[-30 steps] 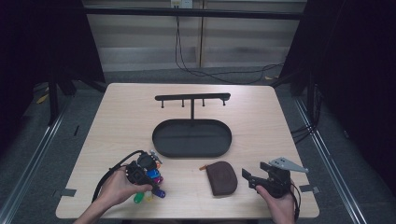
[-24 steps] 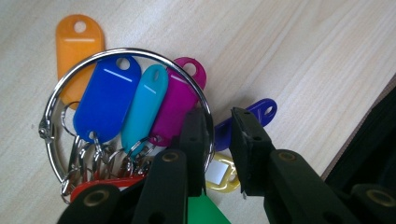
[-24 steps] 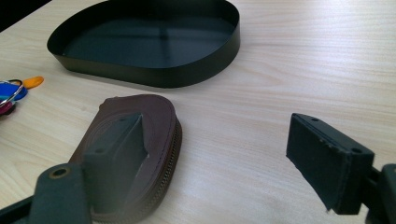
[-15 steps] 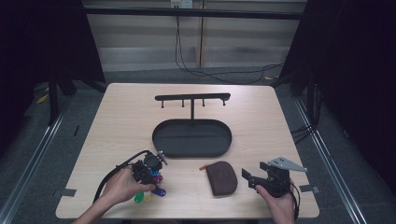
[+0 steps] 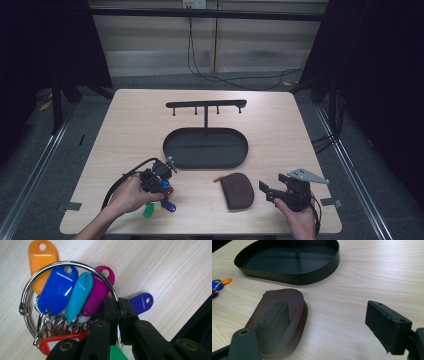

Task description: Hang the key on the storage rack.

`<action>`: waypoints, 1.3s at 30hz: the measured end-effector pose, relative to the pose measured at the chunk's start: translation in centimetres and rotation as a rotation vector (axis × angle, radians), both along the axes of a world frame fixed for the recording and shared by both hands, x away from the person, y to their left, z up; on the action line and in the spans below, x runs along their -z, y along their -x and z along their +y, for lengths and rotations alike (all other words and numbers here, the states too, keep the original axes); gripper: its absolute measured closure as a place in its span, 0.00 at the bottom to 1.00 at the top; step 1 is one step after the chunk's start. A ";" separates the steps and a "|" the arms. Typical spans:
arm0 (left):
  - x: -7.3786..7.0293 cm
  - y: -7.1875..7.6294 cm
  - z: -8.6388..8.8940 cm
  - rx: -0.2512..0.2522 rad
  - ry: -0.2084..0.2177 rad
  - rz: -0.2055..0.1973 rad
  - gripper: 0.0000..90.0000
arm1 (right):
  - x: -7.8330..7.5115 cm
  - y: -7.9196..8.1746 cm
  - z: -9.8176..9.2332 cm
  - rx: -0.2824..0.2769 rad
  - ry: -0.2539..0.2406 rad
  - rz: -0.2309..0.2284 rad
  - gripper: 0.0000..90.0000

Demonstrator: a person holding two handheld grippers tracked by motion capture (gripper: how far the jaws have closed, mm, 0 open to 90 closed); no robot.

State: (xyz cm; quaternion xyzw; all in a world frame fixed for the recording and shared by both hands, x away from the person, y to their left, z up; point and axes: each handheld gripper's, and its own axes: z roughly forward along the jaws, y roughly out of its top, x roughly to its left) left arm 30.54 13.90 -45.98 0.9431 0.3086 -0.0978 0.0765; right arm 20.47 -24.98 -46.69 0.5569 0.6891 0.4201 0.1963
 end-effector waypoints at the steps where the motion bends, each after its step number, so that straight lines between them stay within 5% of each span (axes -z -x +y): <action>1: 0.0 0.0 0.0 0.000 0.000 0.000 0.97 | 0.0 0.0 0.0 0.000 0.000 0.000 0.22; 9: -1.3 -0.1 0.6 0.012 0.024 -0.014 0.97 | 0.0 0.1 0.0 0.001 0.002 0.003 0.22; 19: -2.4 -0.4 0.2 0.006 -0.038 -0.036 0.97 | 0.0 -0.1 0.0 0.003 0.006 0.008 0.22; 23: -3.7 -0.6 0.3 0.012 -0.045 -0.076 0.97 | 0.0 0.0 0.0 -0.003 0.009 0.006 0.22; 39: -7.3 -2.0 1.2 -0.004 -0.069 -0.120 0.98 | 0.0 -0.1 0.1 -0.007 0.009 0.006 0.21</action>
